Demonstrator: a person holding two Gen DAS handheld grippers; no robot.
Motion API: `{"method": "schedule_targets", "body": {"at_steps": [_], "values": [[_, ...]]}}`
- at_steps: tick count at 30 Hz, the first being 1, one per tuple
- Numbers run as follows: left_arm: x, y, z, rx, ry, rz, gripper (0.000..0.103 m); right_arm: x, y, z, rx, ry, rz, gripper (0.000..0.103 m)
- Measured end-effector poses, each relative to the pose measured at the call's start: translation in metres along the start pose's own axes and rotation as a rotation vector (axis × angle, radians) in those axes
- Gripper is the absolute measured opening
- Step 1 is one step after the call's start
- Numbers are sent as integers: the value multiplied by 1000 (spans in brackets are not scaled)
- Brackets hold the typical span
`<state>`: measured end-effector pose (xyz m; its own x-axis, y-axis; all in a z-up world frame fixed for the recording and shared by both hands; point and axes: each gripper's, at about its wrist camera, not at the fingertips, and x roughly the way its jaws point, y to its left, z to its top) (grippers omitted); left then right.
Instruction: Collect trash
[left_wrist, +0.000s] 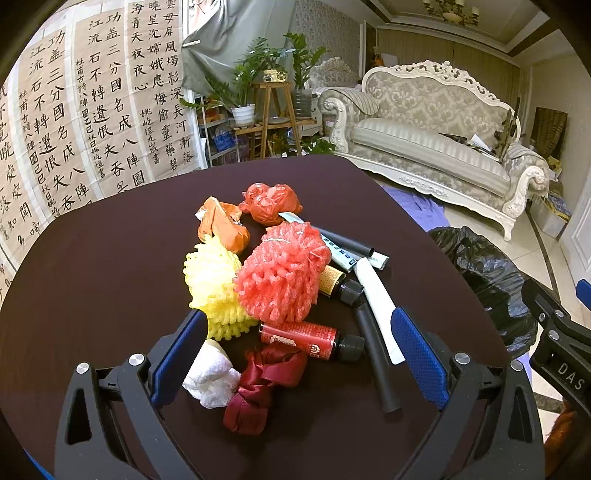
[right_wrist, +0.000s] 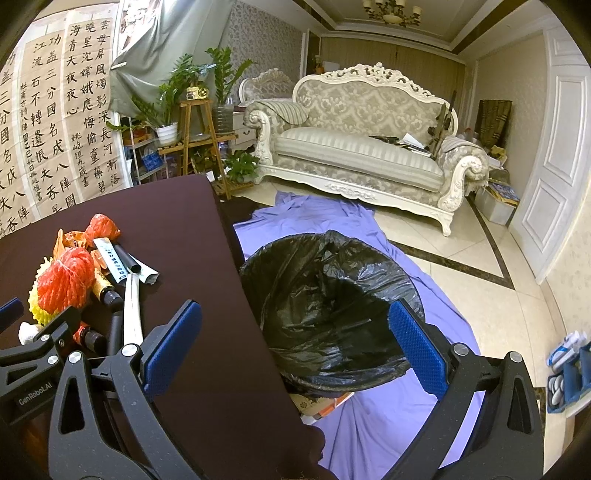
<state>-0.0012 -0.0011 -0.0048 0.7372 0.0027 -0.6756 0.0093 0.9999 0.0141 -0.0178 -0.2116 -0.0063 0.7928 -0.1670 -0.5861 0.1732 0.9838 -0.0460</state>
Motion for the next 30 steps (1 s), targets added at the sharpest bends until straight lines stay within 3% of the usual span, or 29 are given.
{"method": "schedule_targets", "body": {"at_steps": [30], "values": [[7,1,-7,-1,11,-4,97,0,-2,-1,1,6,-2,99]]}}
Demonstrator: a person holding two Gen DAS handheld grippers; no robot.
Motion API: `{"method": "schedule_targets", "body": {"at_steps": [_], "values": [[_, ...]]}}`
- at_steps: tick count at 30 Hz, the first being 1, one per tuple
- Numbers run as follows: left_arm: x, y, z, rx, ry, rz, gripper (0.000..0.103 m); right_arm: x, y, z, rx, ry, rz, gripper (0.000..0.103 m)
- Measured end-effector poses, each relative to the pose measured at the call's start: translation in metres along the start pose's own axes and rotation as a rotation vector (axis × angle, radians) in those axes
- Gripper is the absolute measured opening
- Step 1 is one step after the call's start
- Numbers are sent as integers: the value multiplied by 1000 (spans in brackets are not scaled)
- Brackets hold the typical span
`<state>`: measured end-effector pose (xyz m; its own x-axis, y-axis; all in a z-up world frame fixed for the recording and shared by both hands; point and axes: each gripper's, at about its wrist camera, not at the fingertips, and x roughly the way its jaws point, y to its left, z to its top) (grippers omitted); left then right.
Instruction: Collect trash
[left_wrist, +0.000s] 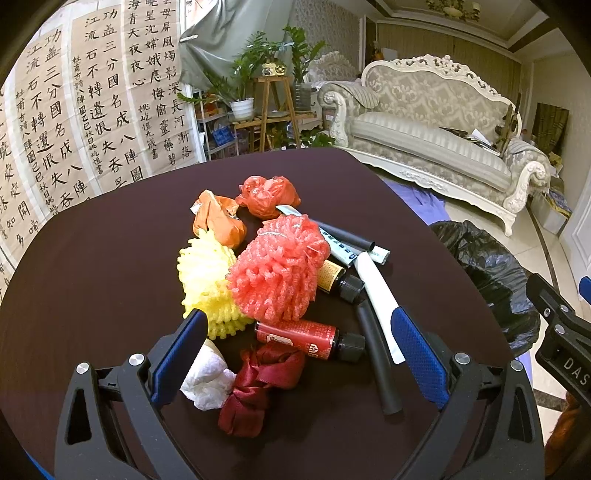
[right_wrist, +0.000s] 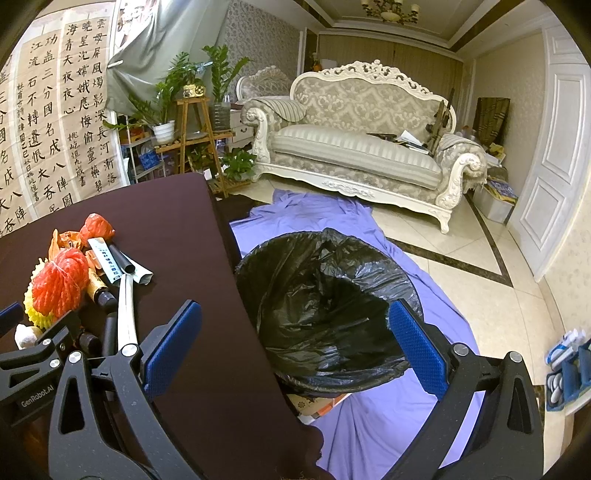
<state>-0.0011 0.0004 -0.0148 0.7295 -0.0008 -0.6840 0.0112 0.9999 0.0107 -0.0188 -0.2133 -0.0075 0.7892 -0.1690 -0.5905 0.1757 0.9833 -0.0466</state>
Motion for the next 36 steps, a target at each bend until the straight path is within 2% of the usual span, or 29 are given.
{"method": "schedule_targets", "body": {"at_steps": [11,24,25,27,28,29,32,34,36], "values": [[10,0,-12,-2,16,0,97,3,-6,-6,-2,13,4,99],[9,3,-8,3,50,-18,96,12,1,-11,-3,26,0,99],[8,4,-8,3,52,-18,95,12,1,-12,-2,28,3,99],[7,6,-8,1,56,-15,85,12,3,-10,-2,35,12,99],[6,8,-8,-1,63,-18,74,12,4,-11,-3,37,18,99],[7,11,-6,-4,75,-24,73,11,5,-13,-5,40,24,98],[4,22,-6,-25,86,-31,73,9,12,-11,-15,45,36,91],[-1,30,-7,-33,80,-24,73,8,15,-12,-17,53,53,81],[-5,39,-9,-44,78,-18,73,8,20,-10,-15,66,72,78]]}}
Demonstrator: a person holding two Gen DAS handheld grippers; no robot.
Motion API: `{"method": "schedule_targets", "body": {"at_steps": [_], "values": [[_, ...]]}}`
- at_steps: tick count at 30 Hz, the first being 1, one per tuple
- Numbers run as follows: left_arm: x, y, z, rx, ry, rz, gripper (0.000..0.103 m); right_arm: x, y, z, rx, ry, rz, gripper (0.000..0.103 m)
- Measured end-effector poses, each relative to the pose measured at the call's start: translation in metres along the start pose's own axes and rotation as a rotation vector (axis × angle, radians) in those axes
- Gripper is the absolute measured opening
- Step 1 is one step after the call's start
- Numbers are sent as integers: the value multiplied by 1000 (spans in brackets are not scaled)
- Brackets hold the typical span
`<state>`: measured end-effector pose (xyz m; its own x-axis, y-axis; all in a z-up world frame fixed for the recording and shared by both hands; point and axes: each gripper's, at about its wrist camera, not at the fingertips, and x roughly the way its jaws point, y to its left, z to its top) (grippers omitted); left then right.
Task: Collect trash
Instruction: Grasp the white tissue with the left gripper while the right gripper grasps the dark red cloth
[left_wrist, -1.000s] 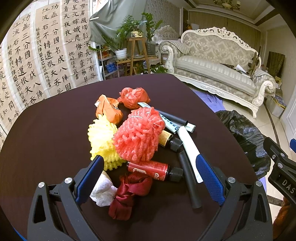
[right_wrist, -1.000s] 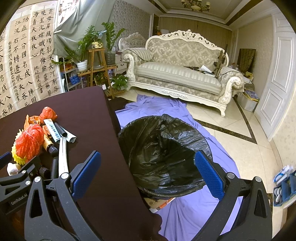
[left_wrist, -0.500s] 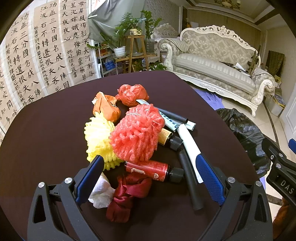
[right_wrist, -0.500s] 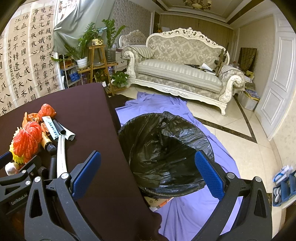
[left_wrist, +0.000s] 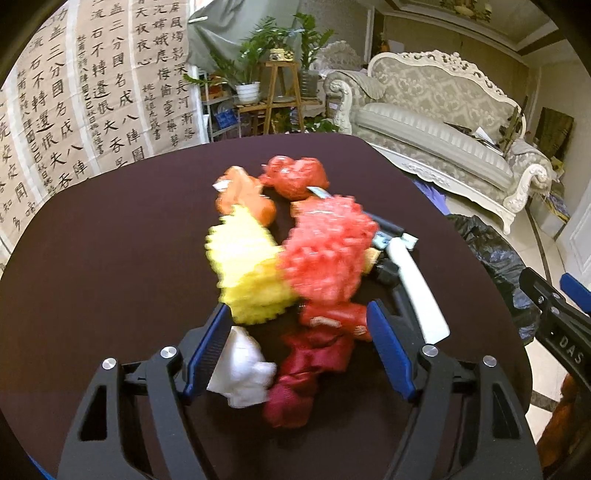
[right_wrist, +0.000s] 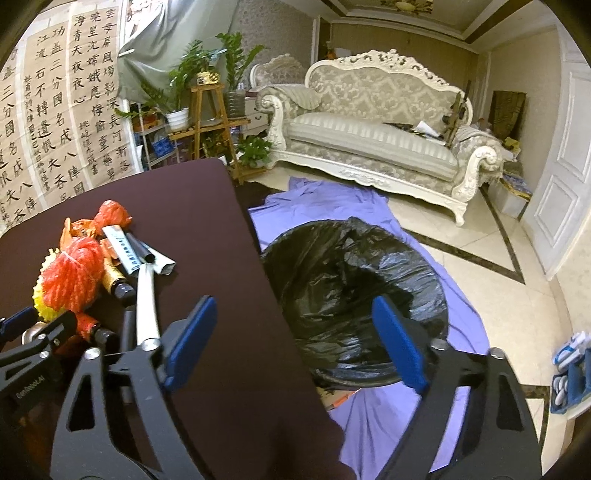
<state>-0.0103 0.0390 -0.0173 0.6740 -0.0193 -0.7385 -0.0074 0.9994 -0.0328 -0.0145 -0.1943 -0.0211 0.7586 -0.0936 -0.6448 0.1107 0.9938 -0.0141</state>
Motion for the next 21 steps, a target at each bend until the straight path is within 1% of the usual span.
{"method": "schedule_targets", "body": {"at_steps": [6,11,14,21], "values": [[-7,28,-3,-42,2,32,73,-2,11,5,-13,6,34,72],[-7,45,-4,-77,13,52,73,-1,19,7,-24,18,51,72],[-4,48,-5,-83,24,46,73,0,21,7,-28,27,56,72],[4,44,-14,-61,57,28,73,-2,24,8,-35,31,65,72]]}}
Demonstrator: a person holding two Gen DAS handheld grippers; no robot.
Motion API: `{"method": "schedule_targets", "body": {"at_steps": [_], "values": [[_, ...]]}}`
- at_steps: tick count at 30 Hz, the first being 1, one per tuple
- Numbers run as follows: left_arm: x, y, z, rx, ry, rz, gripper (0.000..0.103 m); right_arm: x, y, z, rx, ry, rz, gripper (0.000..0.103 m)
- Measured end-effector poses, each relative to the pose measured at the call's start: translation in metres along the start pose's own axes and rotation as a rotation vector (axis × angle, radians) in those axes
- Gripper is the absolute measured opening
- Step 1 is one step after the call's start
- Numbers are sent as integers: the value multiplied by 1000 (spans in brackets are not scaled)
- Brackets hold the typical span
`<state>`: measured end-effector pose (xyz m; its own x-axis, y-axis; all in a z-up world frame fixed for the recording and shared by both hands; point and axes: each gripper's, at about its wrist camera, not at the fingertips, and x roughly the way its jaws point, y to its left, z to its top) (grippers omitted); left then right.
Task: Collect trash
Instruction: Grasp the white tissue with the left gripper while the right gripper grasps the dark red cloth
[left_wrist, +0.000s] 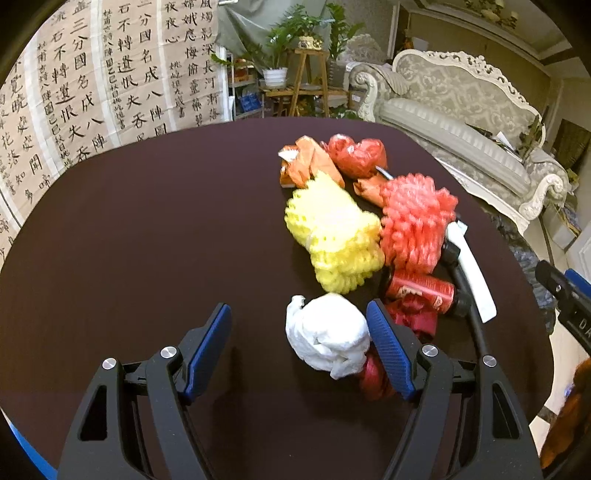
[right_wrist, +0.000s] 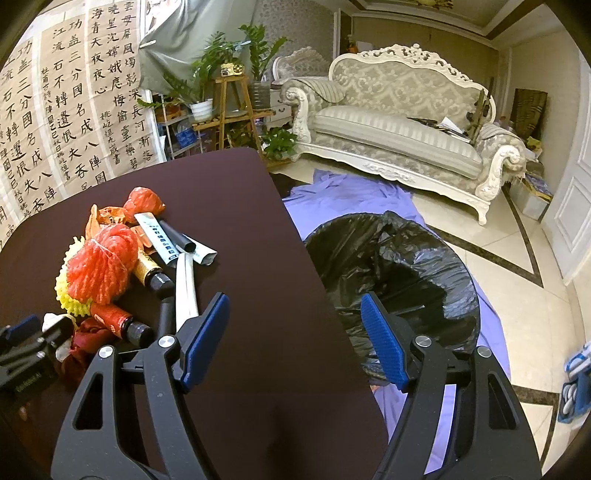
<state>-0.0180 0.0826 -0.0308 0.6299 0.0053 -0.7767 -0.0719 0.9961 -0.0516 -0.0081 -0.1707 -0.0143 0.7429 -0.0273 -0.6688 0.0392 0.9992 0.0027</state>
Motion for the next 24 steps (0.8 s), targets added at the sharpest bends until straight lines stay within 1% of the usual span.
{"method": "schedule_targets", "body": {"at_steps": [3,5,8,10,13,17,22,24], "values": [[-2,4,-2,0,-6,-6,73,0,4,-1,-8,2,4,72],[-3,4,-2,7,-11,-22,65,0,7,-2,-11,5,10,72],[-2,4,-2,2,11,-71,57,-2,12,-2,-19,7,18,72],[-1,5,-3,-5,25,-104,55,-5,15,-3,-25,3,24,72],[-5,8,-5,-18,32,-121,55,-9,19,-2,-34,-6,30,72],[-11,7,-8,1,9,-109,55,-11,24,-2,-43,-7,35,72],[-5,5,-9,19,14,-95,55,-13,30,-3,-53,-7,43,72],[-4,4,-9,37,0,-84,53,-15,32,-4,-59,-9,47,72]]}}
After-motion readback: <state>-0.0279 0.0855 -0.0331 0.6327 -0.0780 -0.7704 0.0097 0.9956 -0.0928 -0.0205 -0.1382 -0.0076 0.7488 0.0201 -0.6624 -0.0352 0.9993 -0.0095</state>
